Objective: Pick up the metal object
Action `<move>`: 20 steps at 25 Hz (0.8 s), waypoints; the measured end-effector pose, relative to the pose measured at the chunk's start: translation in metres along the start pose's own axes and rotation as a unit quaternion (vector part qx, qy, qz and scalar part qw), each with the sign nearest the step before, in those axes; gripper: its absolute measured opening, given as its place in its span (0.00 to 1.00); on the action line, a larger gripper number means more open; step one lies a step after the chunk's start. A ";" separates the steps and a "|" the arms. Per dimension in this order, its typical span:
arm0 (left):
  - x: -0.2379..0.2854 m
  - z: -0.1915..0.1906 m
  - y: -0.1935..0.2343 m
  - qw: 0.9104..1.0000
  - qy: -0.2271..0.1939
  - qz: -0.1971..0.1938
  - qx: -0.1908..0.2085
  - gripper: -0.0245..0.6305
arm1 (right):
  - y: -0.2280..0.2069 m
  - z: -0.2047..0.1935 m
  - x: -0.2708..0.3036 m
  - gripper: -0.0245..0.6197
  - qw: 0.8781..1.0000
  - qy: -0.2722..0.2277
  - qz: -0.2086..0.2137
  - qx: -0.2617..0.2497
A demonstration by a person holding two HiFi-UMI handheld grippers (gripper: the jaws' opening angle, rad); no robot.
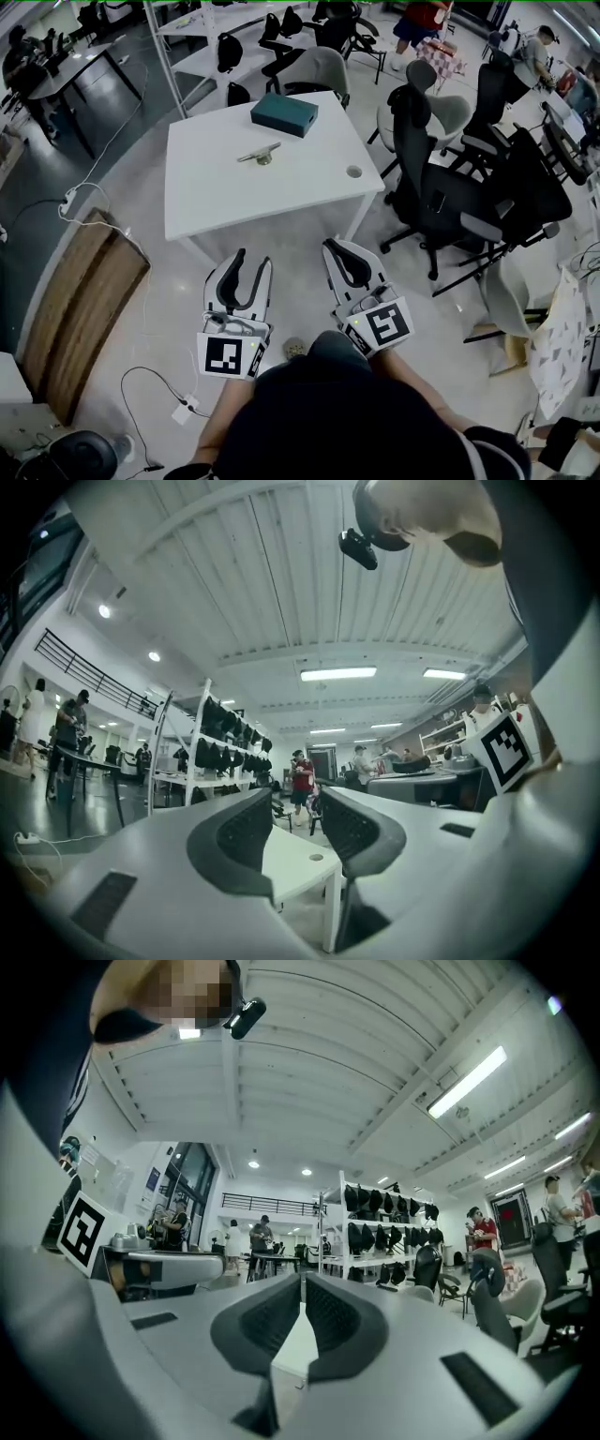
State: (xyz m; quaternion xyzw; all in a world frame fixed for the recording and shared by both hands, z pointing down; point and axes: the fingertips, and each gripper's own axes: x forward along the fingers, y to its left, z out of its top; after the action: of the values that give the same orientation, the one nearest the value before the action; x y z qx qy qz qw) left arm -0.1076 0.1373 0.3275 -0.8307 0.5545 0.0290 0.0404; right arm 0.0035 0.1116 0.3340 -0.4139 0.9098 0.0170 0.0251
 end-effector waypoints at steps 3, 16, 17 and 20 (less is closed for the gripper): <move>0.011 -0.011 0.012 1.000 0.014 -0.001 -0.007 0.26 | -0.008 -0.011 0.017 0.08 1.000 0.013 -0.004 0.009; 0.120 -0.042 0.088 0.999 0.031 0.024 0.024 0.26 | -0.076 -0.035 0.150 0.08 1.000 0.001 0.025 0.015; 0.135 -0.044 0.095 0.999 0.033 0.027 0.030 0.26 | -0.086 -0.036 0.164 0.08 0.999 0.002 0.029 0.014; 0.179 -0.053 0.115 0.998 0.041 0.039 0.041 0.26 | -0.116 -0.040 0.206 0.08 0.999 0.005 0.047 0.010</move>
State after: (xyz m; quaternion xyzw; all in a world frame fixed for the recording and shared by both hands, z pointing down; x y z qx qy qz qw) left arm -0.1448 -0.0760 0.3591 -0.8067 0.5883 -0.0260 0.0504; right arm -0.0455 -0.1213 0.3609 -0.3705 0.9285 0.0073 0.0242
